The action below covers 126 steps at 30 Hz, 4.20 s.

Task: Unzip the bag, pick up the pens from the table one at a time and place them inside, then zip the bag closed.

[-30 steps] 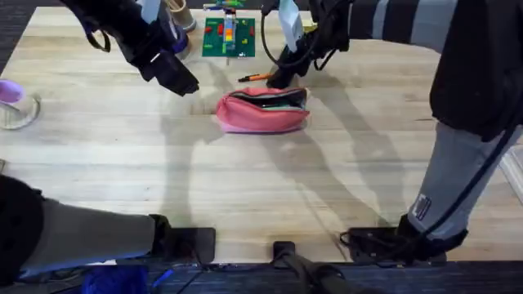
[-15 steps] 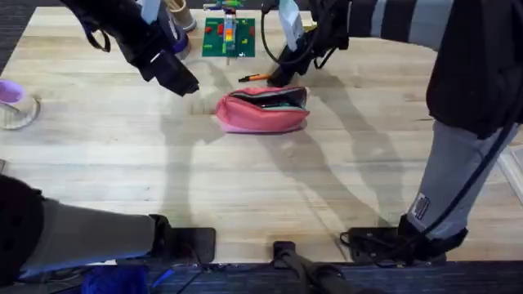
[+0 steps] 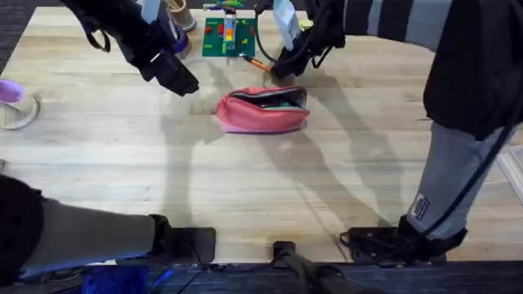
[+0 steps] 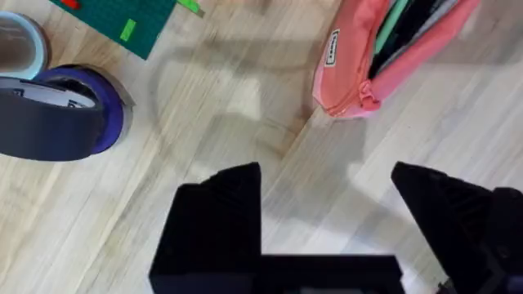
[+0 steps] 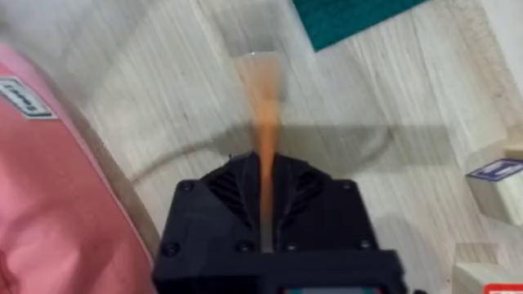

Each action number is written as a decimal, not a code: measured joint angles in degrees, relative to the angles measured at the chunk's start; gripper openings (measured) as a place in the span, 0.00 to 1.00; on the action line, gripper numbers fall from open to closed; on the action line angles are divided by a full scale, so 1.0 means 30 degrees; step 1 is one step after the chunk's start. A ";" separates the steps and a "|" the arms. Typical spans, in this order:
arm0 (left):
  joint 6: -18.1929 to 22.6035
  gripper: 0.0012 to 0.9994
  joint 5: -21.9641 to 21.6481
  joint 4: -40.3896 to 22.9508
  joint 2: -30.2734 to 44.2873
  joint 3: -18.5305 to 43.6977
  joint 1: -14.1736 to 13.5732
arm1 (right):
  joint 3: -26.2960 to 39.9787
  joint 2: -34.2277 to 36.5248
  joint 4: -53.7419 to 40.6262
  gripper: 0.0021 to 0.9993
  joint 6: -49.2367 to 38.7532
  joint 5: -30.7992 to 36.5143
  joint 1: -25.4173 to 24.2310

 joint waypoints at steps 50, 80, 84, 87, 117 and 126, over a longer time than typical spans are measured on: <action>0.0000 0.99 0.0000 0.0000 0.0000 0.0000 0.0000 | -0.0312 -0.3057 -0.4700 0.03 -0.2678 0.2423 -0.2713; 0.0005 0.99 0.0000 0.0000 0.0003 0.0000 0.0000 | -0.0086 -1.0812 -1.7100 0.03 -1.3803 -0.0438 -0.1908; 0.0000 0.99 0.0000 0.0000 0.0000 0.0000 0.0000 | -0.0086 -1.0352 -1.6963 0.03 -1.4212 -0.0437 -0.1538; 0.0000 0.99 0.0000 0.0000 0.0000 0.0000 0.0000 | -0.0086 -0.9672 -1.6889 0.03 -1.4298 -0.0361 -0.1420; 0.0000 0.99 0.0000 0.0000 0.0000 0.0000 0.0005 | -0.0079 -0.5206 -1.1817 0.03 -1.2960 -0.0277 0.1408; 0.0004 0.99 0.0000 0.0000 0.0000 0.0000 0.0000 | -0.0079 -0.4091 -0.9068 0.03 -1.0975 -0.0226 0.3895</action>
